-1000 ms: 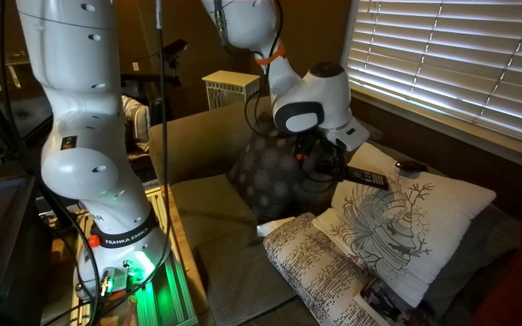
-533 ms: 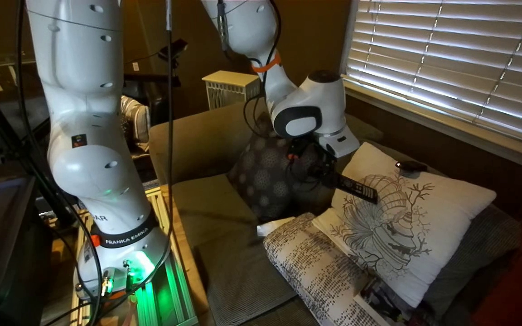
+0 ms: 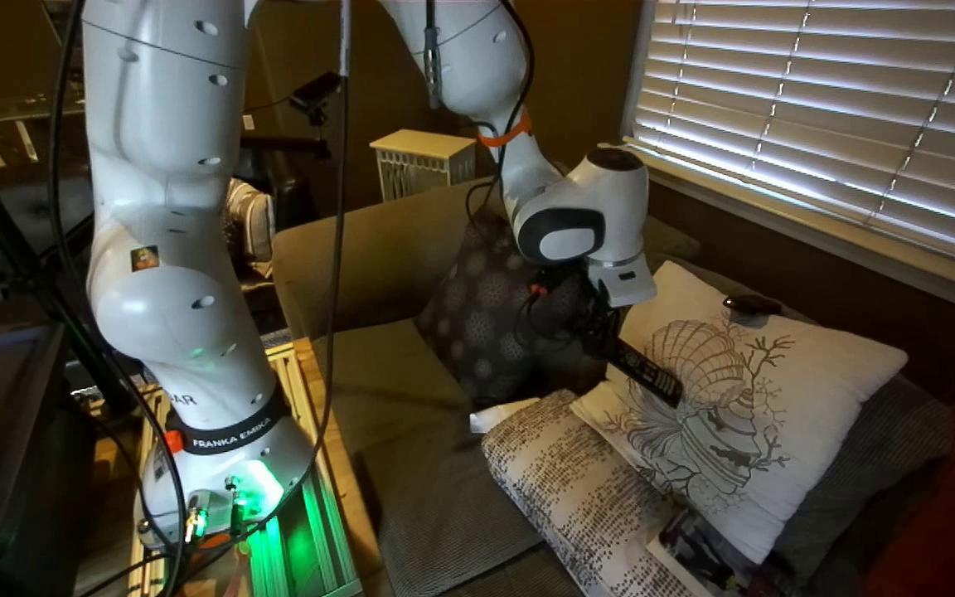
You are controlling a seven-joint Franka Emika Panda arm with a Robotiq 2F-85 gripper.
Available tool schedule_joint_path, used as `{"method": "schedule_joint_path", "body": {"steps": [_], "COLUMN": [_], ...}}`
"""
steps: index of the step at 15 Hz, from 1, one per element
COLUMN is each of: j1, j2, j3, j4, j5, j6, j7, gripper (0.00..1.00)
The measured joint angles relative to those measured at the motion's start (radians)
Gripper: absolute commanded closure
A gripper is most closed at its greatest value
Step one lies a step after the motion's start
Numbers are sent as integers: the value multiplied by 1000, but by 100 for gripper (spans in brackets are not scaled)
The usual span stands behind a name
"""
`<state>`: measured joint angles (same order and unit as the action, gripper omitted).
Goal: Put the remotes on top of the pillow
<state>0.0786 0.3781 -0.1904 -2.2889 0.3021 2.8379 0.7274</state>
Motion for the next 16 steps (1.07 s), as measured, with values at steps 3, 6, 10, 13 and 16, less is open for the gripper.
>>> {"method": "schedule_joint_path", "body": {"steps": [3, 6, 10, 13, 16], "j1": [0, 0, -8, -19, -24], "j2": [50, 98, 154, 189, 220], "j3": [-12, -27, -39, -39, -39], "j4": [45, 91, 151, 197, 240], "j5": [-1, -1, -1, -1, -1], "j6": [-35, -83, -165, -222, -265], "j7": [66, 122, 192, 223, 241], "gripper": [60, 60, 60, 60, 9]}}
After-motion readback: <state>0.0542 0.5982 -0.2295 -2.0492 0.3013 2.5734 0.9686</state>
